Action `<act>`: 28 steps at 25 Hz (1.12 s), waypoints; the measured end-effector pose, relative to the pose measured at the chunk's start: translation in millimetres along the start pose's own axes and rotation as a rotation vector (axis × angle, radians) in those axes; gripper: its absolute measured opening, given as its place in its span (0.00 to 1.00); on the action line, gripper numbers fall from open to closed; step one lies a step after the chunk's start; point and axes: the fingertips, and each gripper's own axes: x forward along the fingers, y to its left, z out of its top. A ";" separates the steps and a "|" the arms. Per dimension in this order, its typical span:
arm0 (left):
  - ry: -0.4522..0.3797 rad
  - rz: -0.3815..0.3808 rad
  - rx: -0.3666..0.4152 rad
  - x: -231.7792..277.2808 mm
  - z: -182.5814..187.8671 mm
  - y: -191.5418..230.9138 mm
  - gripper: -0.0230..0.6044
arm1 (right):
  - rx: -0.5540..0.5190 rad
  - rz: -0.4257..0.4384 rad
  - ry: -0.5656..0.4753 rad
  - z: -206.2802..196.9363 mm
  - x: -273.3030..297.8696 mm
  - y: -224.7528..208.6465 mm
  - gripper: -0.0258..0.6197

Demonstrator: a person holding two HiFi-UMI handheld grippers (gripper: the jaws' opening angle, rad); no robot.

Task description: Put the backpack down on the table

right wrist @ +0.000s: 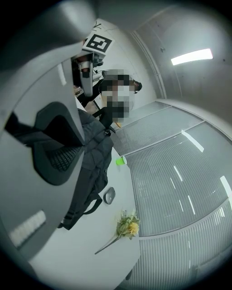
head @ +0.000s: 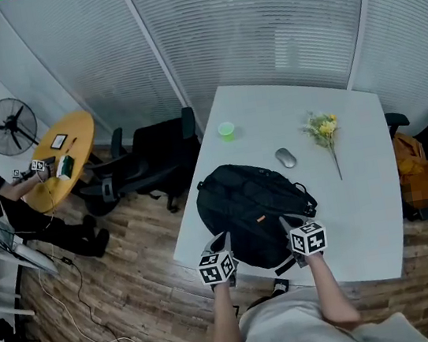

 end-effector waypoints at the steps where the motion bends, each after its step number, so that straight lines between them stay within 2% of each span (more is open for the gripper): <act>1: 0.003 -0.001 0.007 0.4 0.2 -0.6 0.04 | 0.002 0.000 -0.001 0.7 -0.4 -0.3 0.04; 11: 0.016 -0.009 0.035 4.8 -1.7 -6.4 0.04 | -0.007 -0.011 0.014 -3.8 -2.4 -6.0 0.04; 21: 0.026 -0.005 0.025 0.5 -5.3 -3.2 0.04 | -0.020 -0.006 0.021 -2.6 -3.1 -2.3 0.04; 28: 0.071 -0.019 0.043 -5.9 -10.0 -2.9 0.04 | -0.003 -0.006 0.037 -10.2 -10.4 -3.4 0.04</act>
